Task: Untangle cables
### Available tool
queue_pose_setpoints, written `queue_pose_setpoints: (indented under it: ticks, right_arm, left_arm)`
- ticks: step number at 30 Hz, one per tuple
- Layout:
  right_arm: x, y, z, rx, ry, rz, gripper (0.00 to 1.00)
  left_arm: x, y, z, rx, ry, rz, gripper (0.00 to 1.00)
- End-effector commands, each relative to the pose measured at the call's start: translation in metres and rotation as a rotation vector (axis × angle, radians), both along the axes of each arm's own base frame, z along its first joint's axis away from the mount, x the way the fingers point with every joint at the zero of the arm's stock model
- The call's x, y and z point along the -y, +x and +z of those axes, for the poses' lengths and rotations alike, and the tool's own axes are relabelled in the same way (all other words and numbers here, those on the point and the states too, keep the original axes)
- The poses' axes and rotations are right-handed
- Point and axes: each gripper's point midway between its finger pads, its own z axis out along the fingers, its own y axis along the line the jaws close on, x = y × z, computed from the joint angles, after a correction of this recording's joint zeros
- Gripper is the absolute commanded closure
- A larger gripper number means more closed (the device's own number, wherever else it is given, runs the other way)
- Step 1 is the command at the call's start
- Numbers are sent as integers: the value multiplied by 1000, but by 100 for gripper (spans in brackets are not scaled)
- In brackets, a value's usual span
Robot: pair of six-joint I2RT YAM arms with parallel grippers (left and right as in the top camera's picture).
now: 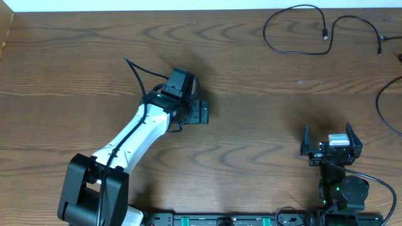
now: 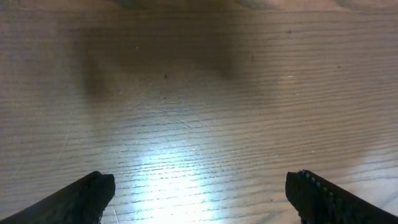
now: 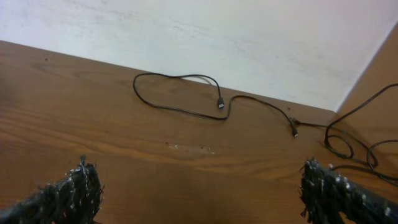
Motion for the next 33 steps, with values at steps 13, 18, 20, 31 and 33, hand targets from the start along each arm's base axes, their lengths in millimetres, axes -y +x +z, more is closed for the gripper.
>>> queue_pose_setpoints:
  ticks: [13,18,20,31,33]
  right_arm:
    - [1,0,-1,-1,15,-9,1]
    - [1,0,-1,-1,15,-9,1]
    - [1,0,-1,-1,15,-9,1]
    - [1,0,-1,-1,15,-9,1]
    - [1,0,-1,-1,15,-9,1]
  left_arm:
    - [-47,15,4,102,270,42,5]
    - [-53,23,12,149,303,66,5]
    - [-55,25,16,167,305,73,5]
    - [-80,29,97,403,275,185,5]
    - [-88,25,107,427,255,210,5]
